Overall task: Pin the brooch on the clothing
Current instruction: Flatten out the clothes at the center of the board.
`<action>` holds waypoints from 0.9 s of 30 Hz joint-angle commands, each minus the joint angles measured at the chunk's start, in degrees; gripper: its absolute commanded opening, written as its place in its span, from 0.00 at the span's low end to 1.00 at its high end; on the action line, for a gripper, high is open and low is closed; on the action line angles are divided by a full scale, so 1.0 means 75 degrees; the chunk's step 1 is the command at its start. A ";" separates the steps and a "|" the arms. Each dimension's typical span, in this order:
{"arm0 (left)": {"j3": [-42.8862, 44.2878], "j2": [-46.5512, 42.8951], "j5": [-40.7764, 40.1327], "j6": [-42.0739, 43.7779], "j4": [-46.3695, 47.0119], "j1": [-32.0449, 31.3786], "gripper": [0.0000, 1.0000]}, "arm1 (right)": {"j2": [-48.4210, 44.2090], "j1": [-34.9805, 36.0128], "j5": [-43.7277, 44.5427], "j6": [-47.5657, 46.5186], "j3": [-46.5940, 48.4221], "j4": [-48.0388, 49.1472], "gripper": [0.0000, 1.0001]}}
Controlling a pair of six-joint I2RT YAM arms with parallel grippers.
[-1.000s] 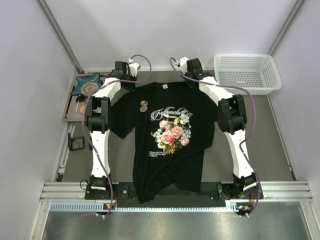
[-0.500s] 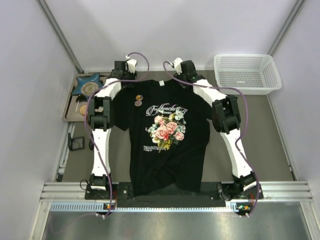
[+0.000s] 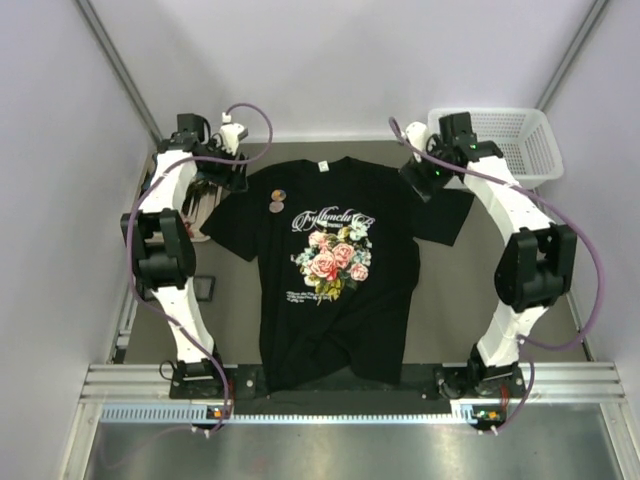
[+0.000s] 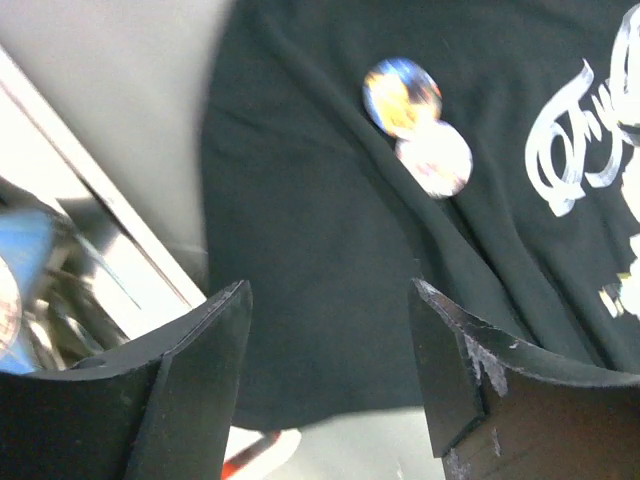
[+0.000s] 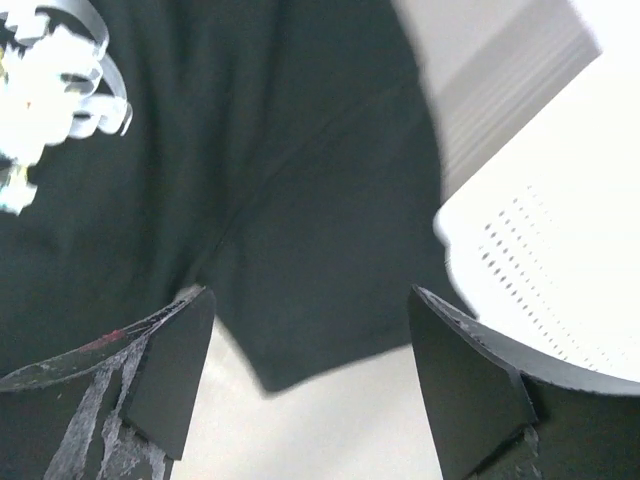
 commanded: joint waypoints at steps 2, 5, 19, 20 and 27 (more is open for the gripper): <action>-0.1236 -0.0538 0.0503 0.1682 -0.2138 -0.0140 0.66 | -0.0442 -0.0019 -0.0610 -0.1480 -0.1747 -0.1100 0.71; -0.1728 -0.0526 0.0187 0.1976 -0.2223 -0.0128 0.64 | -0.0057 -0.0230 -0.0294 -0.1621 -0.1703 -0.1053 0.57; -0.4178 -0.1007 -0.1535 0.3126 -0.1157 -0.0327 0.50 | 0.1350 -0.0617 0.1311 -0.2512 -0.2264 0.0658 0.29; -0.4225 -0.0972 -0.1699 0.3126 -0.1099 -0.0292 0.40 | 0.1397 -0.0629 0.1382 -0.2559 -0.2288 0.0705 0.21; -0.4296 -0.0878 -0.2239 0.3454 -0.0980 0.0071 0.06 | 0.1550 -0.1296 0.1957 -0.3109 -0.2288 0.0869 0.00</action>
